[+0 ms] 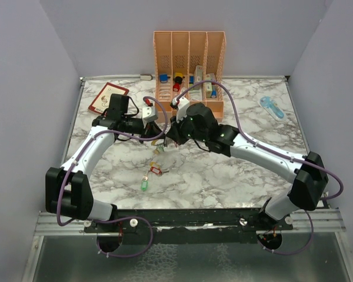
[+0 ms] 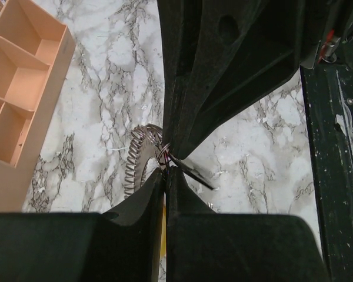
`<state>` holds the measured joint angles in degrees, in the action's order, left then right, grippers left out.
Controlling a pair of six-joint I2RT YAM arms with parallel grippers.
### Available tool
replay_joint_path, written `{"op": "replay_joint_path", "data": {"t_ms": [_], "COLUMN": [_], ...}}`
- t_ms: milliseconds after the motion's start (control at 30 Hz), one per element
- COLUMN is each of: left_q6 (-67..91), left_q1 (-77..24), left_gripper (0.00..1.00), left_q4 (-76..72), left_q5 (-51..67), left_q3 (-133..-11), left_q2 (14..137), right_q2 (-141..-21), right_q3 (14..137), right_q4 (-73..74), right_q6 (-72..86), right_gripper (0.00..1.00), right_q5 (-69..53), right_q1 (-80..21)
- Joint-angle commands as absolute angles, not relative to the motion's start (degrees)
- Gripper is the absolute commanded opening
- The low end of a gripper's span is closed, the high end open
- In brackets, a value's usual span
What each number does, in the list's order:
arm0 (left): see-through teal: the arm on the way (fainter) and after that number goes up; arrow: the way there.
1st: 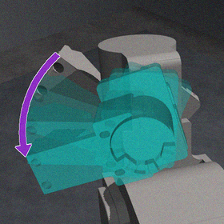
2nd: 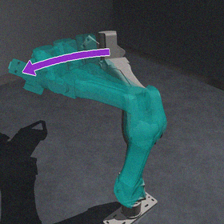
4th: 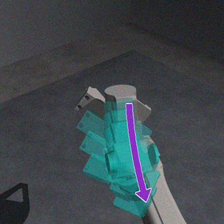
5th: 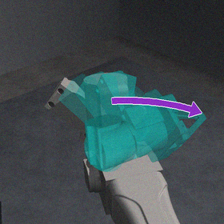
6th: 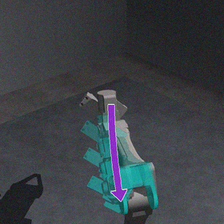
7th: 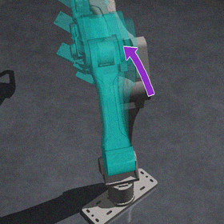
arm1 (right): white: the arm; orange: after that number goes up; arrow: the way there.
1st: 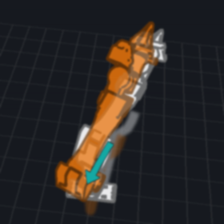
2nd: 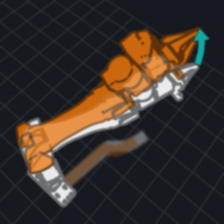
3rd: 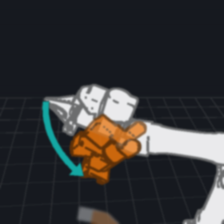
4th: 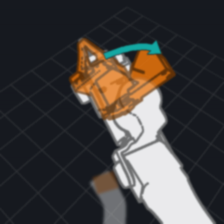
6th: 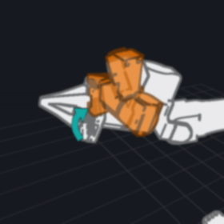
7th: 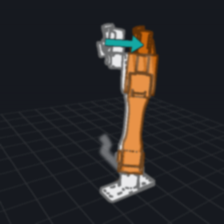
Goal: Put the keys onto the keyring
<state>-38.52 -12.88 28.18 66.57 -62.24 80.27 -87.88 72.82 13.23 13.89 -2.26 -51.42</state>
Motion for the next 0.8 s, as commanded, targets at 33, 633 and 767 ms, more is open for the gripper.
{"op": "replay_joint_path", "data": {"t_ms": [33,633,767], "left_q6": [-42.6,-45.8,-46.9], "left_q1": [-13.4,-13.4,-13.4], "left_gripper": [0.0,0.0,0.0], "left_q4": [31.1,33.8,34.9], "left_q5": [68.2,69.1,69.3], "left_q3": [-64.5,-65.9,-66.4], "left_q2": [80.1,80.2,80.1], "right_q2": [-89.0,-88.5,-88.5], "right_q3": [74.9,73.9,73.2], "right_q4": [14.2,15.0,14.8], "right_q6": [15.5,18.2,19.1], "right_gripper": [0.01,0.01,0.01], "right_q5": [-3.4,-7.7,-9.4], "right_q1": [-50.3,-46.9,-46.1]}}
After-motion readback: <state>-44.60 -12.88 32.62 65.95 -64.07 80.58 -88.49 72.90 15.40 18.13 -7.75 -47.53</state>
